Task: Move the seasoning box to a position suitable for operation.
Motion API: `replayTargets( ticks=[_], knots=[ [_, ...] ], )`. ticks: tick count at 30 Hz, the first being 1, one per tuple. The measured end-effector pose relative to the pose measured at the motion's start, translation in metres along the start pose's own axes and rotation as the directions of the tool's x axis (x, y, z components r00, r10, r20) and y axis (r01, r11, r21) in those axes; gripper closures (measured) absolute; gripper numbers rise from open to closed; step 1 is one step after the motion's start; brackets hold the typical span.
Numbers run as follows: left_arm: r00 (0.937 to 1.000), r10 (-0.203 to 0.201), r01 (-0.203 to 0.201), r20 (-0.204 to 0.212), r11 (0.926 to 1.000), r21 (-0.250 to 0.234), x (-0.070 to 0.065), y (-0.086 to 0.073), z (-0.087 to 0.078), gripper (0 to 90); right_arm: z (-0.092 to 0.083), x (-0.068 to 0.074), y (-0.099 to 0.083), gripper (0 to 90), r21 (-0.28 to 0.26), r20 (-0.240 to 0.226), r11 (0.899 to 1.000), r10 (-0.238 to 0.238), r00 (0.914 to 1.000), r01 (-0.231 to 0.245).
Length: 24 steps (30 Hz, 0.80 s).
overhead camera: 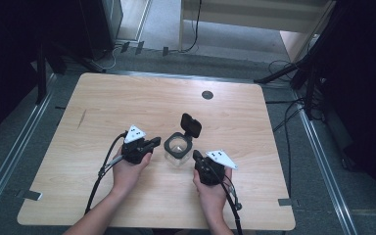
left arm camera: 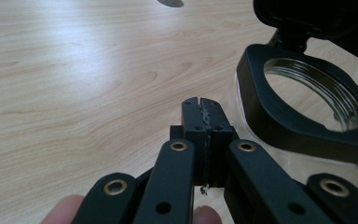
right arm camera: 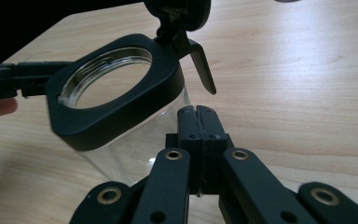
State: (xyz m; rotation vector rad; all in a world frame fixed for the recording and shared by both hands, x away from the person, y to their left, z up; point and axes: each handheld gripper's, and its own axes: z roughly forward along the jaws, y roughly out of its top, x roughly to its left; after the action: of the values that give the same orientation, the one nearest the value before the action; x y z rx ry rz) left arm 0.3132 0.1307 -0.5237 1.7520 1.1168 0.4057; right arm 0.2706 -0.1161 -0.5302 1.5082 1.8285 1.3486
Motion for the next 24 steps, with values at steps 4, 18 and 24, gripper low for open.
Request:
replayTargets(
  ticks=[4, 18, 24],
  knots=[
    [0.9998, 0.014, -0.014, 0.012, 0.9998, 0.013, -0.004, -0.004, 0.006, 90.0, 0.008, 0.006, -0.001, 90.0, 0.017, 0.031, 1.0, 0.002, 0.9995, -0.002],
    [0.9986, 0.032, -0.033, 0.043, 0.9992, 0.022, -0.024, -0.018, 0.005, 90.0, 0.016, 0.001, 0.007, 90.0, 0.003, 0.043, 1.0, 0.006, 0.999, -0.006],
    [0.9991, 0.019, -0.02, 0.038, 0.9996, 0.021, -0.023, -0.02, -0.001, 90.0, 0.02, -0.002, 0.013, 90.0, -0.002, -0.014, 1.0, -0.017, 0.9998, 0.017]
  ],
)
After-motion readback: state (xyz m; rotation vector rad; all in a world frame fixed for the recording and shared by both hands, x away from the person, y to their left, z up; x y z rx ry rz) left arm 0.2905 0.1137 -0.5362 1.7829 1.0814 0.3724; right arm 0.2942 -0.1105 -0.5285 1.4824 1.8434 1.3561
